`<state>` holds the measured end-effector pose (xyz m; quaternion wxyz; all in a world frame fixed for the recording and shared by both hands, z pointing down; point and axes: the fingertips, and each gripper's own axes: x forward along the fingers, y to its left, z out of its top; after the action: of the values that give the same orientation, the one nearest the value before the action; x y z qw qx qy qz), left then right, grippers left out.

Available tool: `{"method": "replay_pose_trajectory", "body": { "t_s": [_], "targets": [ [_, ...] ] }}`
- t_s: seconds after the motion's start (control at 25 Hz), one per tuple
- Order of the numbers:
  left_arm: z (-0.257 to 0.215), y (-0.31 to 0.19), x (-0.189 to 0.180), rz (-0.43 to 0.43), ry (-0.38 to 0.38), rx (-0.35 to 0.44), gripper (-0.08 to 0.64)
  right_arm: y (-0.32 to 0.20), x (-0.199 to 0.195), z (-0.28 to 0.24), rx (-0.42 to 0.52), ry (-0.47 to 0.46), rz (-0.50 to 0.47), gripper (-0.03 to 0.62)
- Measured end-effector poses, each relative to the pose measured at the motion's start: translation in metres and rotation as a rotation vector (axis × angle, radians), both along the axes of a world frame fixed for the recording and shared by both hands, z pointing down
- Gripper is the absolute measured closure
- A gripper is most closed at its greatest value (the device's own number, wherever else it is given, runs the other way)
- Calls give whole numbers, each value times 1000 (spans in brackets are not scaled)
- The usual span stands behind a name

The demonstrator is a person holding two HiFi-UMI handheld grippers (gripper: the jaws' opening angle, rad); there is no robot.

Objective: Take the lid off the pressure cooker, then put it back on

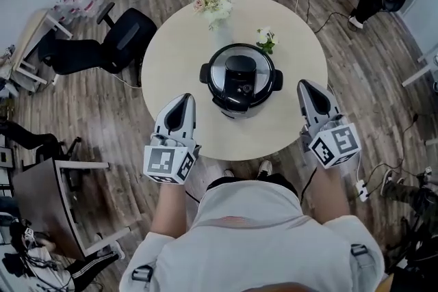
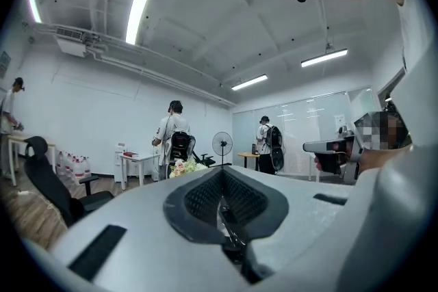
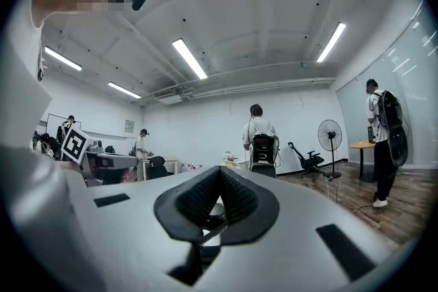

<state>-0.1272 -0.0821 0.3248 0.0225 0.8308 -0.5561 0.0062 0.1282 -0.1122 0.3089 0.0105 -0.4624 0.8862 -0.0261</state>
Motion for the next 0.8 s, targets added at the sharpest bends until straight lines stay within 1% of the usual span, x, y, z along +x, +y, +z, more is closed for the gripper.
{"method": "replay_pose_trajectory", "body": {
  "t_s": [0.08,0.16,0.24,0.36,0.48,0.56,0.64,0.72,0.8],
  "targets": [
    [-1,-9,11,-36,-14,-4,555,-18,9,-4,13,-2,-34,594],
    [3,-16,24,-59,-31,-20,555,-32,20,1,6,-12,-60,594],
    [6,-23,36,-69,-34,-30,555,-42,30,11,-17,-20,-74,594],
    [3,-29,45,-58,-23,-17,555,-53,35,21,-40,-26,-79,592],
    [0,-32,40,-42,-21,5,555,-55,25,18,-28,-21,-82,594],
    [0,-33,31,-34,-5,10,555,-55,16,15,-15,-5,-70,594],
    [1,-34,20,-18,13,1,555,-52,4,12,-11,-2,-59,594],
    [-1,-35,10,0,22,-9,548,-47,-9,7,-8,-9,-76,594],
    [-4,-35,3,21,34,-11,479,-44,-20,3,-8,-10,-98,453]
  ]
}}
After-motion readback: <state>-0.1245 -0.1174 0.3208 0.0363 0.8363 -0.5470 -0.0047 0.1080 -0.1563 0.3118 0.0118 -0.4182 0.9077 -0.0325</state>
